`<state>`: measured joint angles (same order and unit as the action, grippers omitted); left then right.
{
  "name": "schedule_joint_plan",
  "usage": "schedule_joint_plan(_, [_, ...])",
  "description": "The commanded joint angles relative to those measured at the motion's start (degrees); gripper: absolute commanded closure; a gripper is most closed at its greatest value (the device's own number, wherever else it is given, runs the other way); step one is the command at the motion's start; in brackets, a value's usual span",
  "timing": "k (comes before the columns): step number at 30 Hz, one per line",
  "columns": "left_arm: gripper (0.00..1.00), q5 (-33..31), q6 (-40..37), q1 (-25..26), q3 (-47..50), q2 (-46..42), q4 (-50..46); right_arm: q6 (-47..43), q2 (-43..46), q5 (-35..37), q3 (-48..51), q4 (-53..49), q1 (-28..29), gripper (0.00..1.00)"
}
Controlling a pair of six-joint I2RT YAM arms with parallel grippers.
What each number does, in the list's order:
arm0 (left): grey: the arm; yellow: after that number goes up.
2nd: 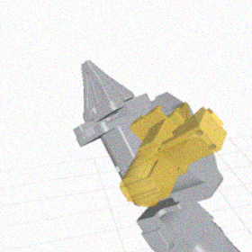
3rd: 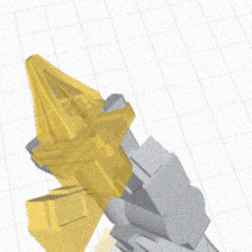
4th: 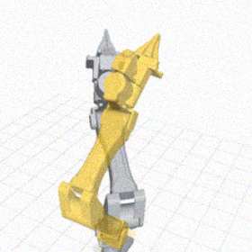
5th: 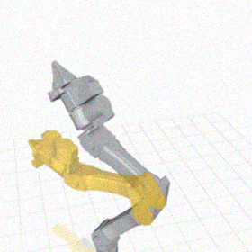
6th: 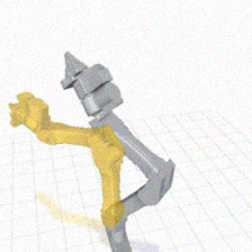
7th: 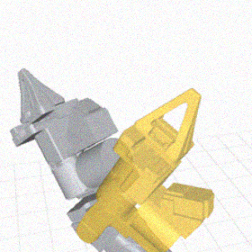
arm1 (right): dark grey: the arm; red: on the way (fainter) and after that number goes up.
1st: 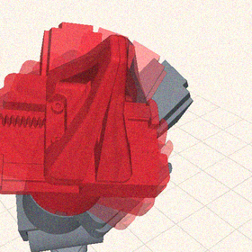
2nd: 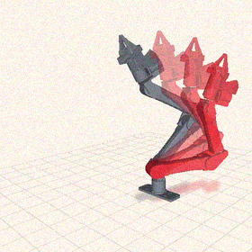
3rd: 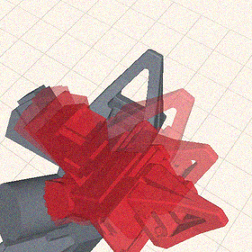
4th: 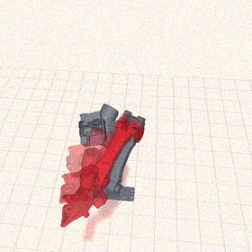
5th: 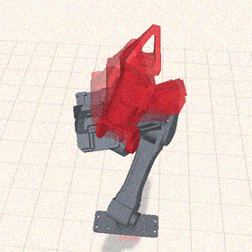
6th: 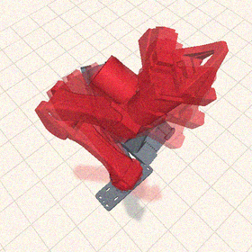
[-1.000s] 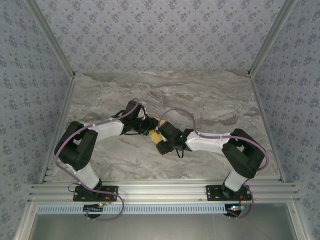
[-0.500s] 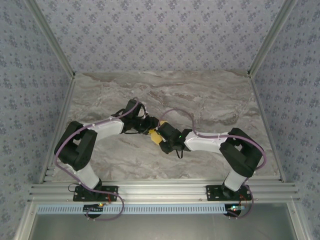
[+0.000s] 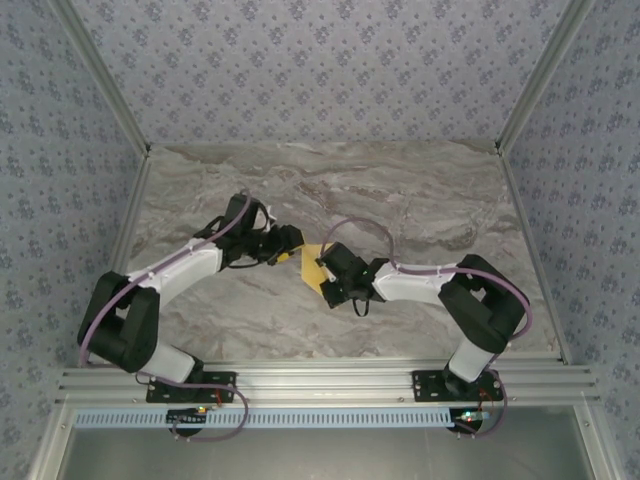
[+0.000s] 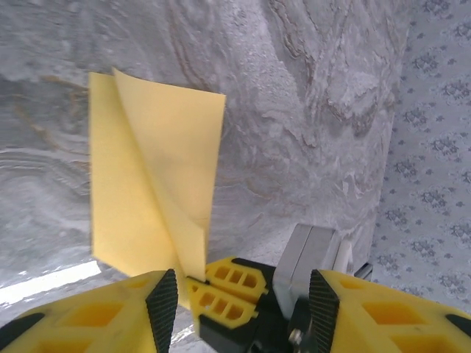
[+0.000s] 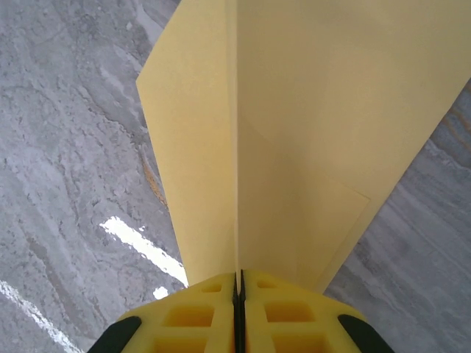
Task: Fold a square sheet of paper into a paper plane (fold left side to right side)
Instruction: Fourth fold the wing at the center of the table.
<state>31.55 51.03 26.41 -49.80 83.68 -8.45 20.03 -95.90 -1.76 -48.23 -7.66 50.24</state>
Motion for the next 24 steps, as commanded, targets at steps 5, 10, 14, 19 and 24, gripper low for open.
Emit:
schedule_joint_plan(5, [0.51, 1.05, 0.71, 0.6, 4.93, 0.05, 1.01, 4.5, 2.93, -7.41, 5.07, 6.0, -2.65, 0.9])
schedule_joint_plan(10, [0.53, 1.33, 1.2, 2.4, 4.36, 3.26, 2.78, 6.64, 4.47, -10.75, 8.65, 10.62, -4.46, 0.9])
schedule_joint_plan(14, [0.54, 1.5, 1.48, 3.95, 2.79, 6.33, 4.13, 6.81, 5.09, -14.4, 9.27, 12.45, -5.97, 0.9])
schedule_joint_plan(19, [0.53, 1.59, 2.06, 5.2, 1.08, 9.4, 5.85, 7.75, 4.78, -17.75, 9.98, 14.37, -7.41, 0.9])
schedule_joint_plan(24, [0.53, 1.67, 2.16, 5.83, -0.72, 12.64, 6.84, 8.53, 3.85, -19.85, 10.66, 15.81, -8.45, 0.9])
